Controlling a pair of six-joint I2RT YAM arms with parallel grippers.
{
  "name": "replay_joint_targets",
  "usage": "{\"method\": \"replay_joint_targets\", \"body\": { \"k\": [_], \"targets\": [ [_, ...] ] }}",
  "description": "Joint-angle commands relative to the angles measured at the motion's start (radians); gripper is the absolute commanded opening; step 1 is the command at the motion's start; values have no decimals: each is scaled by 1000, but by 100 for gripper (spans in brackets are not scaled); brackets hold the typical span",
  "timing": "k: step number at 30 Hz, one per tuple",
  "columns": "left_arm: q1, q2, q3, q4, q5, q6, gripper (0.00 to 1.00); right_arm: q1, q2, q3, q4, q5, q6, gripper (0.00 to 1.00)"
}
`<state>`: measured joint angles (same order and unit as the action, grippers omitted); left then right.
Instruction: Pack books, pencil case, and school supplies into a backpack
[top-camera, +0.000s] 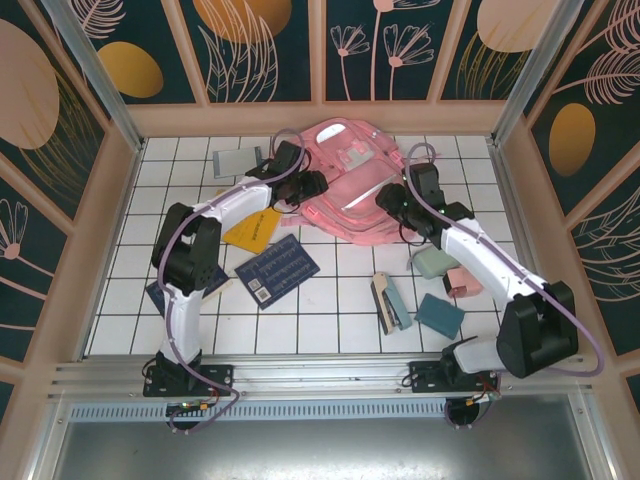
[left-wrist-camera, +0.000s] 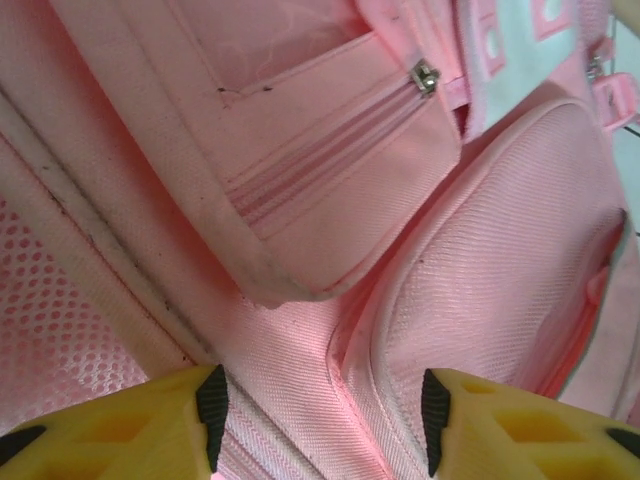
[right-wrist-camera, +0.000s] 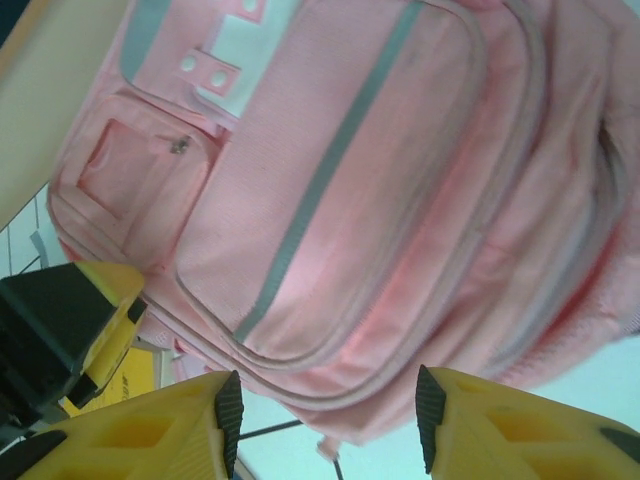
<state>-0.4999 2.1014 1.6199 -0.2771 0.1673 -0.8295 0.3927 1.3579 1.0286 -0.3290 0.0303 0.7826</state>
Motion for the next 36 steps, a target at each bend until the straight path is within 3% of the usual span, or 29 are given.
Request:
{"method": "replay_joint_targets", "body": {
  "k": [1, 11, 20, 29, 32, 36],
  "targets": [
    [17, 28, 23, -62, 15, -72, 54, 0, -63, -22, -37, 92, 43, 52],
    [26, -78, -64, -36, 37, -151, 55, -13, -77, -69, -38, 146, 19, 53],
    [38, 2, -32, -43, 41, -186, 53, -14, -56, -86, -13, 144, 24, 54],
    [38, 116, 68, -40, 15, -233, 46, -64, -32, -148, 0, 243, 116, 53],
    [38, 126, 65, -15, 9, -261, 40, -111, -13, -178, 49, 209, 143, 53],
    [38, 117, 47, 37, 15, -288, 9, -140, 49, -165, 75, 214, 142, 52]
  ]
}}
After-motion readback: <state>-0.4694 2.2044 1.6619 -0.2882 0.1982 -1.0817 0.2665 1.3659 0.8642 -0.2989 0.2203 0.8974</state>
